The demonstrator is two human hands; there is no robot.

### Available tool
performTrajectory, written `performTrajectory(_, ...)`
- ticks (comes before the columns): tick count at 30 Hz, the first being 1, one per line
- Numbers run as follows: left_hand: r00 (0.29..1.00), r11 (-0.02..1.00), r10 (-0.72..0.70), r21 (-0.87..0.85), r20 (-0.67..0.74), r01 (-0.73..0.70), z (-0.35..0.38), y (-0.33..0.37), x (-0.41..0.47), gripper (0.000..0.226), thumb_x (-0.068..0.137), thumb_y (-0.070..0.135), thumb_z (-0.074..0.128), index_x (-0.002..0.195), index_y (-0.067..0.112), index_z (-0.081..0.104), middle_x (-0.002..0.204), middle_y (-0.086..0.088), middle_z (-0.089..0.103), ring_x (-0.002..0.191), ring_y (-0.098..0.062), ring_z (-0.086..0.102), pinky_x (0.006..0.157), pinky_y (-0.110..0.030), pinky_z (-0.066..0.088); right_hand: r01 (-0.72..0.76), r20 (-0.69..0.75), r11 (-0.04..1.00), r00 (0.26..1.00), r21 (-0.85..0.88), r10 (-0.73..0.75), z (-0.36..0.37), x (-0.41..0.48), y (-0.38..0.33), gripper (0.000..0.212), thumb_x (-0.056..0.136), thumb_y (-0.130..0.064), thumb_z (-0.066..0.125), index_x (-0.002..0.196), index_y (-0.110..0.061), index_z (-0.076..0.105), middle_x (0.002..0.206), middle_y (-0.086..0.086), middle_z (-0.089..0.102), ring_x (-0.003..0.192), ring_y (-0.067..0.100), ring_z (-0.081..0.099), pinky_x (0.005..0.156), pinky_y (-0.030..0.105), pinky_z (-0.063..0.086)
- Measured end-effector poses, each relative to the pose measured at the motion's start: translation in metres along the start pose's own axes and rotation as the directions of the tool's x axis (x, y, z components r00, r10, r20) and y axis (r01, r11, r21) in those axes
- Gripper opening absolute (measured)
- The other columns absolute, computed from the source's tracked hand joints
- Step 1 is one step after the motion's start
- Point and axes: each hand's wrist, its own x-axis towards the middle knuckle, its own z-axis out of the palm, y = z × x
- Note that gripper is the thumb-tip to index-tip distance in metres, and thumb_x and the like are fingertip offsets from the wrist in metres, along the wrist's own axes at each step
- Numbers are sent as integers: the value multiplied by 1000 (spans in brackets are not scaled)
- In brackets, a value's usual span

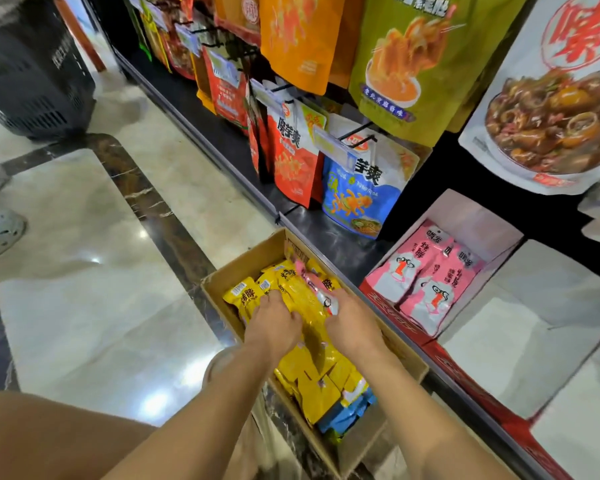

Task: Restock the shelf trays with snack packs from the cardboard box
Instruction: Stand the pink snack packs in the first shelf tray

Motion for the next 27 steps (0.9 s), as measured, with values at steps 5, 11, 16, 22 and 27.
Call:
performTrajectory(5,995,986,-43,-158,85,56,24,31,-3,51,94,37,56,130,3,46,130,-14,55,120,-32,54,95,-36,44,-17,-57,937,998,350,40,-38,-10,28,49,91,-4,61,137,-21,54,123,-9,61,100,11,59,83,23,46)
performTrajectory(11,986,970,-15,-239,167,55,69,72,5,46,90,55,58,97,12,72,96,-6,74,93,-26,68,77,-35,54,-45,-119,836,984,547,130,-64,-19,72,44,86,-1,64,122,-25,62,97,-9,69,91,18,68,72,27,52)
performTrajectory(16,980,966,-137,-202,145,165,85,78,16,41,89,41,60,111,7,66,111,-14,71,104,-33,65,84,-35,53,-66,-74,697,983,714,168,-70,-23,100,35,84,2,63,100,-29,69,94,2,76,88,29,72,81,45,58)
performTrajectory(22,984,968,-129,-200,126,153,74,73,11,28,93,24,59,94,-2,72,99,-21,71,94,-35,67,77,-39,55,-99,-6,581,984,808,177,-71,-25,108,36,84,6,61,102,-24,70,99,9,76,91,32,72,85,52,57)
performTrajectory(27,961,777,-205,-567,186,275,49,51,0,16,97,18,54,94,4,61,91,-16,66,86,-33,70,72,-42,62,-126,51,450,983,884,175,-69,-32,104,40,82,12,55,104,-18,70,103,16,74,90,34,70,86,51,56)
